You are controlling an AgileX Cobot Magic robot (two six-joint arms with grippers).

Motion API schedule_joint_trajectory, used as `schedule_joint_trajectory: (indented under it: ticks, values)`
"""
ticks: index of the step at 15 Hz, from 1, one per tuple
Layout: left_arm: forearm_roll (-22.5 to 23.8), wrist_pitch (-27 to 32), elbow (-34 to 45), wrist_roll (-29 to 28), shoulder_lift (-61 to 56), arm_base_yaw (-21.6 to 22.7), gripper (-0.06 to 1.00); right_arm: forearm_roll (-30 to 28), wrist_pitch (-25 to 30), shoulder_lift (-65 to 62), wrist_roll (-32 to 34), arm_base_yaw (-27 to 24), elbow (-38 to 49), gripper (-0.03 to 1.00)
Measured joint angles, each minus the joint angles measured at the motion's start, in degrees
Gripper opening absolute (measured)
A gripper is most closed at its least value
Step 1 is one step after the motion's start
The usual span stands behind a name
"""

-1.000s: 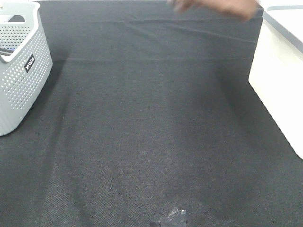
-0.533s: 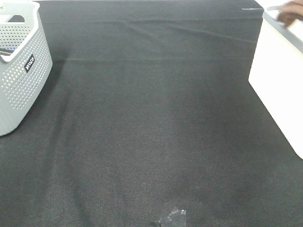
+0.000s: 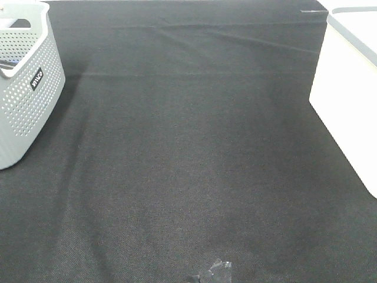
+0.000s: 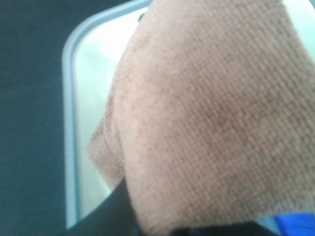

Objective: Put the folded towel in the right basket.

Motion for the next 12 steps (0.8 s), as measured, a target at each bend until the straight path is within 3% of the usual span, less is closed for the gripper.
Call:
schedule_joint_trajectory:
  ticks: [4,5,7,8,12]
  values:
    - [0.0,0.0,0.0,0.0,0.0,0.0,0.99,-4.0,-0.6,6.9,0.0,0.0,0.0,0.17]
    - [0.0,0.0,0.0,0.0,0.0,0.0,0.99,-4.0,-0.7,7.8,0.0,0.0,0.0,0.28]
    - [0.0,0.0,0.0,0.0,0.0,0.0,0.99,-4.1,-0.8,8.8,0.0,0.0,0.0,0.76]
    - [0.0,0.0,0.0,0.0,0.0,0.0,0.99,-4.5,-0.8,8.9,0.0,0.0,0.0,0.87]
    - [0.0,0.0,0.0,0.0,0.0,0.0,0.99,-4.2,-0.1,8.9,0.2,0.0,0.0,0.96]
